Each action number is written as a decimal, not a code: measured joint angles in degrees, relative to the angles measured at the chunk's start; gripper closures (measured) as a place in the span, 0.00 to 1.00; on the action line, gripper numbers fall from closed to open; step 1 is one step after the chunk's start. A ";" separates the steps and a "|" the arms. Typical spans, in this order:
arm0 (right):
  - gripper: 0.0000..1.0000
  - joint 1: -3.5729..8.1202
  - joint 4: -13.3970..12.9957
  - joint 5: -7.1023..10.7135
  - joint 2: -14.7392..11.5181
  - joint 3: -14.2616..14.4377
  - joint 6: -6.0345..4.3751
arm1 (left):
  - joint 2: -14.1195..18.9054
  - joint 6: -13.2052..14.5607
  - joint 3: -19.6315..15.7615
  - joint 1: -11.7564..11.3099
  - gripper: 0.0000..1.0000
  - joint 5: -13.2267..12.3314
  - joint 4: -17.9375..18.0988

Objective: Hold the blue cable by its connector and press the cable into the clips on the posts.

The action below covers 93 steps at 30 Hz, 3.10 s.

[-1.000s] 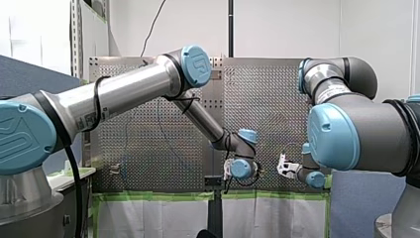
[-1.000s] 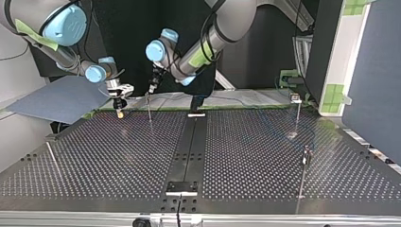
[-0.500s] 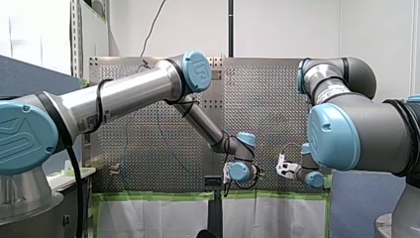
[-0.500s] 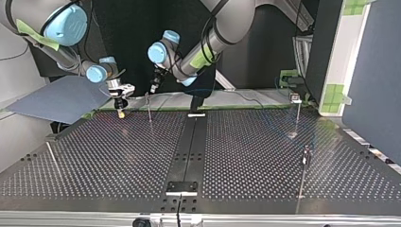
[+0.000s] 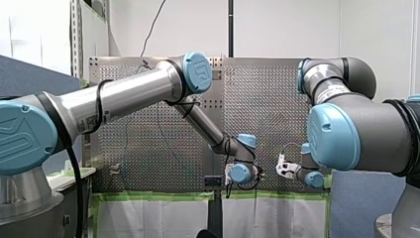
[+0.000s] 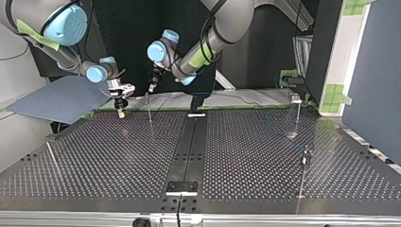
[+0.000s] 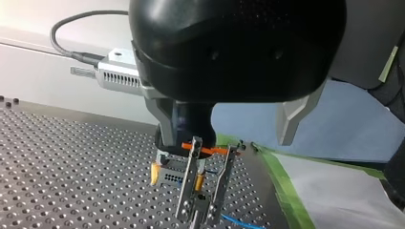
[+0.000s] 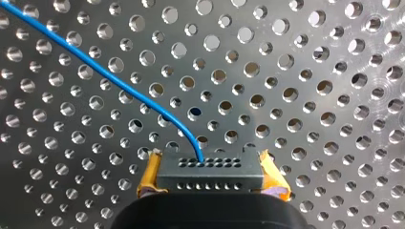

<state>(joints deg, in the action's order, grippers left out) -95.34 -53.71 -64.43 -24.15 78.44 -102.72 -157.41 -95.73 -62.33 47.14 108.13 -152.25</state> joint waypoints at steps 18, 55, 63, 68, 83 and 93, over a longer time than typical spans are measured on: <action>1.00 -0.14 0.00 0.00 0.09 -0.01 -0.04 | 0.03 -0.37 0.03 0.48 0.01 0.77 -0.30; 1.00 -0.24 0.00 0.00 0.28 0.00 -0.03 | 0.05 3.19 0.62 0.84 0.01 3.53 -2.70; 1.00 -0.24 0.08 0.00 0.31 0.01 -0.01 | 0.06 3.17 0.74 0.83 0.01 3.53 -2.94; 1.00 -0.36 0.66 0.15 0.31 0.32 0.76 | 0.15 3.61 0.70 0.89 0.01 3.96 -4.52; 1.00 0.20 -2.68 4.64 0.21 7.21 4.97 | 6.26 4.56 -5.86 2.18 0.01 8.84 -3.51; 1.00 1.77 -7.55 5.42 -2.21 12.15 2.84 | 11.00 3.10 -10.61 2.94 0.01 12.77 -1.48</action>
<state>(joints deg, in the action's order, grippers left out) -93.57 -61.25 -59.00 -26.36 90.59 -99.88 -146.40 -92.64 -72.93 50.08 120.90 -153.73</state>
